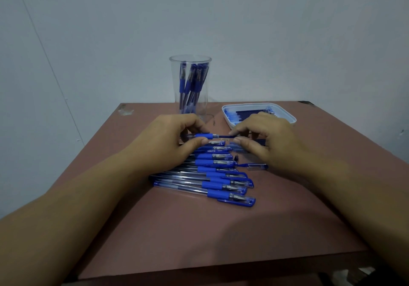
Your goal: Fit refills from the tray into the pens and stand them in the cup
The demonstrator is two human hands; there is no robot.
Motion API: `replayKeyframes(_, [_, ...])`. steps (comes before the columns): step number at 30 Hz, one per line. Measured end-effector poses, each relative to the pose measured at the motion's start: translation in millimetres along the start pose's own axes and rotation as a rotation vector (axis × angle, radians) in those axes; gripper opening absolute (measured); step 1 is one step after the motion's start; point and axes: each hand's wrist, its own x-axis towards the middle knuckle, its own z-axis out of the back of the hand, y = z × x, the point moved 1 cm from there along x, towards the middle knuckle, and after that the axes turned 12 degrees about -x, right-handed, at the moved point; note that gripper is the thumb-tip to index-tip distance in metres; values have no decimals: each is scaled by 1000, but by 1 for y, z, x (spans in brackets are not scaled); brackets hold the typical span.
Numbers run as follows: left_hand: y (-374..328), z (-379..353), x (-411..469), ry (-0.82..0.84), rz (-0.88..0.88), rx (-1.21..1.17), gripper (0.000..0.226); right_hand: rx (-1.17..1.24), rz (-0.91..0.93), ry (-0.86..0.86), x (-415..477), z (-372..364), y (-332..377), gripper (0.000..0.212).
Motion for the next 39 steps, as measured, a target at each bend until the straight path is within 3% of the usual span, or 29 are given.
replayKeyframes(5, [2,1,1,-19,7,-6,12,-4,3,-22,0,1,-1,28])
replayKeyframes(10, [3,1,1,-16,4,-5,13,-1,-25,-27,0,5,-1,10])
replayKeyframes(18, [3,0,1,-14,7,-33,10,-66,79,-5,8,1,4,20])
replayKeyframes(29, [3,1,1,-3,15,-35,13,54,34,311,8,14,-9,18])
replayKeyframes(36, [4,1,2,-6,10,-30,10,54,-4,408,9,12,-2,7])
replayKeyframes(39, [4,1,2,-8,6,-23,11,161,-91,350,9,15,-3,8])
